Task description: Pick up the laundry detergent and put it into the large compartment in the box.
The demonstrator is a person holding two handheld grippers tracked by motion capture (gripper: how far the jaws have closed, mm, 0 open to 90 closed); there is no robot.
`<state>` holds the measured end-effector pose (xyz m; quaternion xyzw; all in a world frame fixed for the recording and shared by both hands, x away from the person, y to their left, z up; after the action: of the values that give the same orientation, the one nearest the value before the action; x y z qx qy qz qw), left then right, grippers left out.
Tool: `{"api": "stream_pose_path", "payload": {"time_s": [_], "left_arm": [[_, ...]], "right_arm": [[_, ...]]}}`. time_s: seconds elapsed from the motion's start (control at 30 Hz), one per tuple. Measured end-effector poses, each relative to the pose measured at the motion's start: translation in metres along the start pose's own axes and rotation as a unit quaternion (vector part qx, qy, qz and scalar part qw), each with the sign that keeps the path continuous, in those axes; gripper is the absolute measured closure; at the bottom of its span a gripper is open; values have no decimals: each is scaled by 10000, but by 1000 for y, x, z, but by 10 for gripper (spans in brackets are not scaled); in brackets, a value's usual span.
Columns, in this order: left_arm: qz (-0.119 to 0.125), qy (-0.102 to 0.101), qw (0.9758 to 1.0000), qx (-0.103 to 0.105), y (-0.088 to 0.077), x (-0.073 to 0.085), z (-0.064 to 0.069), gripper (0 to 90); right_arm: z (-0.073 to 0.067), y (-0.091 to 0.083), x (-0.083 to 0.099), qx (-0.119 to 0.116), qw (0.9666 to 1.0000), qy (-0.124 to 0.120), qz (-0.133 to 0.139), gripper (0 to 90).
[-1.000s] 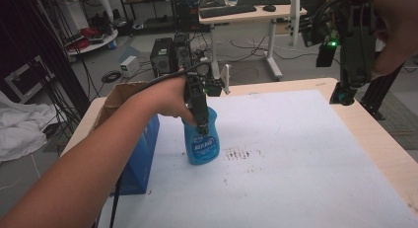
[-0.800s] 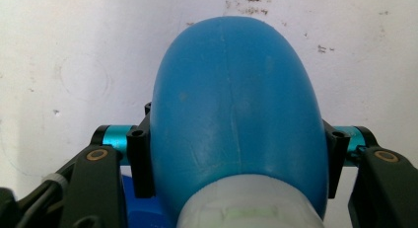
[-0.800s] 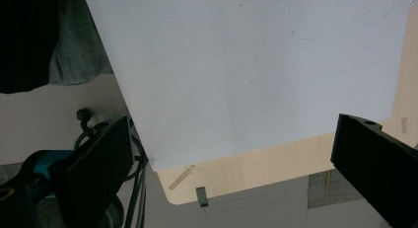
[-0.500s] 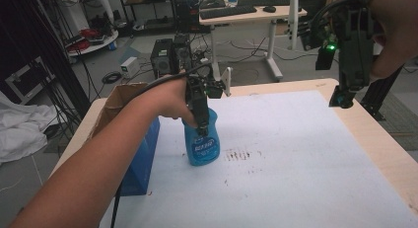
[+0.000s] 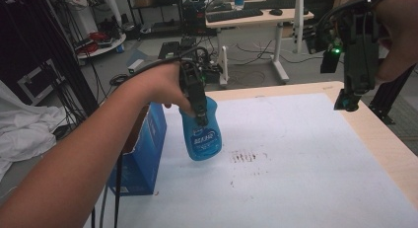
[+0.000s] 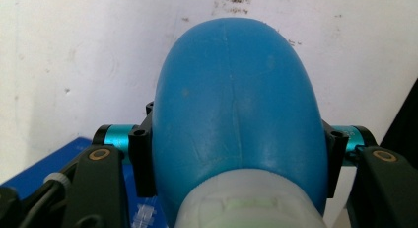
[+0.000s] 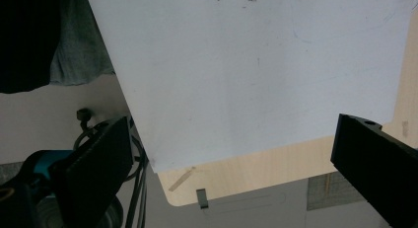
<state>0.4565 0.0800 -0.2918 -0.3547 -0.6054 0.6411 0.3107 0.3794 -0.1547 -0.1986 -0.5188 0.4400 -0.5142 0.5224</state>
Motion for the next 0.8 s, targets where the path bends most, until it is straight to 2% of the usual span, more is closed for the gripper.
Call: {"api": "stream_pose_path", "payload": {"time_s": [0.17, 0.33, 0.47, 0.57, 0.8], "left_arm": [[-5, -137, 9999, -39, -21, 11, -5, 377], [26, -383, 9993, 43, -44, 24, -13, 376], [26, -623, 9981, 34, -64, 34, -18, 376], [-22, -731, 9973, -46, -75, 42, -22, 376], [60, -1006, 9949, -17, -98, 61, -30, 376]], "right_arm": [[0, 0, -2, 10, 10000, -24, -3, 17], [0, -1, -4, 11, 10000, -56, -4, 17], [0, -1, -6, 2, 10000, -78, 5, 17], [0, -1, -7, 0, 10000, -95, -4, 17], [2, -1, -12, 9, 9999, -157, -2, 17]]}}
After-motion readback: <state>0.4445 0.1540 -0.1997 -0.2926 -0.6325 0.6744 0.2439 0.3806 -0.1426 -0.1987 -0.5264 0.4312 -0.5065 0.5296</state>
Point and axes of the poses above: each handheld gripper's, and its own axes: y roughly forward along the jaws, x roughly out of its underside, z roughly to its right, the point moved 5 cm from there along y, roughly forward along the jaws, and after that the axes turned 14 degrees about -y, right-handed, at the moved point
